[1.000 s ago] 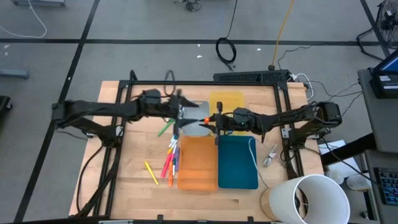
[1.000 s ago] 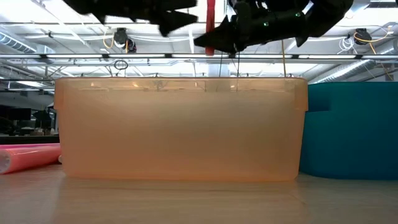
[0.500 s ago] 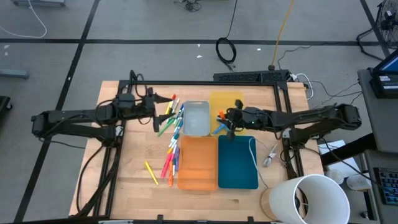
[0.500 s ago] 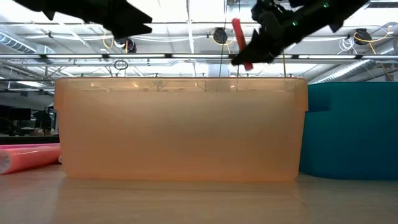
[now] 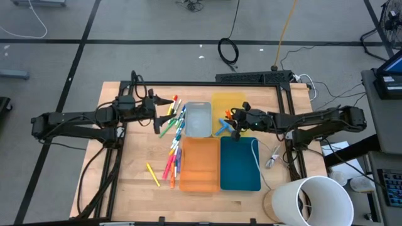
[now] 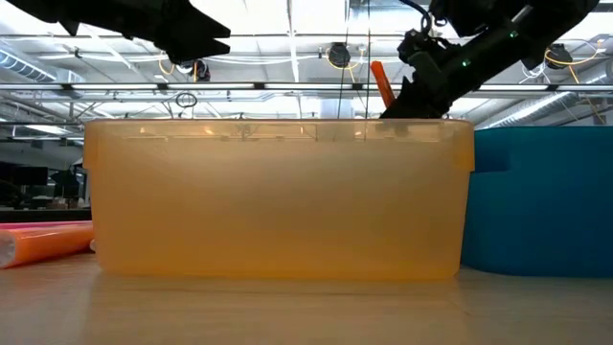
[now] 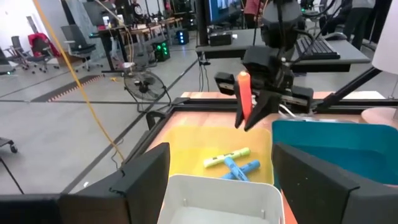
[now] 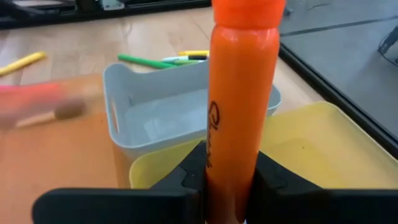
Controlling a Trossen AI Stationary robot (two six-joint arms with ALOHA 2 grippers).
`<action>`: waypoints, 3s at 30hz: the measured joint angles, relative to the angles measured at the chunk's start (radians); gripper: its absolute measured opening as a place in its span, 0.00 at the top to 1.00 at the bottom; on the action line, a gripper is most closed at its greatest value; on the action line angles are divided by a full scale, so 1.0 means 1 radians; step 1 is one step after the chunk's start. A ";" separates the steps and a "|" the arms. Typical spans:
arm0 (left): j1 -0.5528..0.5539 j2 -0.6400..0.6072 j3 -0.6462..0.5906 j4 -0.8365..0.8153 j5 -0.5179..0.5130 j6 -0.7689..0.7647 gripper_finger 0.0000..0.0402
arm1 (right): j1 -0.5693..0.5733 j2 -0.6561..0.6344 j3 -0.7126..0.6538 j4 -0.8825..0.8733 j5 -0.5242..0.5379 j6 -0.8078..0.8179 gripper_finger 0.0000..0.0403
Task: Pick & Place Markers
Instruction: Put the orange highlighter pen into the yellow bin, then put the violet highlighter pen into the yellow bin
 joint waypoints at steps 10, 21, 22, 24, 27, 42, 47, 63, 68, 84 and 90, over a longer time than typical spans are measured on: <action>0.000 0.000 0.000 0.003 0.000 -0.005 0.30 | -0.006 0.000 0.000 0.003 0.005 0.001 0.84; 0.000 0.000 0.000 0.003 0.000 -0.007 0.30 | -0.007 0.000 0.000 0.008 0.059 0.053 0.83; 0.000 0.000 0.000 0.003 0.000 -0.007 0.30 | -0.007 0.000 0.000 0.008 0.059 0.053 0.83; 0.000 0.000 0.000 0.003 0.000 -0.008 0.30 | -0.007 0.000 0.000 0.008 0.059 0.053 0.83; 0.000 0.000 0.000 0.003 0.001 -0.007 0.30 | -0.007 0.000 0.000 0.006 0.055 0.052 0.83; 0.000 0.000 0.000 0.003 0.002 -0.007 0.30 | -0.027 0.000 0.000 0.000 0.134 0.053 0.53; 0.000 0.000 0.000 0.003 0.002 -0.007 0.30 | -0.026 0.000 0.000 0.000 0.134 0.050 0.47; -0.303 0.074 0.001 -0.377 0.242 -0.287 0.30 | -0.031 0.000 0.000 0.015 0.133 0.038 0.47; -0.547 0.208 0.034 -0.409 -0.037 -0.420 0.30 | -0.031 0.000 0.000 0.049 0.131 0.038 0.48; -0.641 0.636 0.061 -0.269 -0.341 -0.423 0.30 | -0.031 0.000 0.000 0.061 0.130 0.050 0.48; -0.638 0.689 0.061 -0.253 -0.329 -0.357 0.30 | -0.032 0.000 0.000 0.060 0.130 0.050 0.48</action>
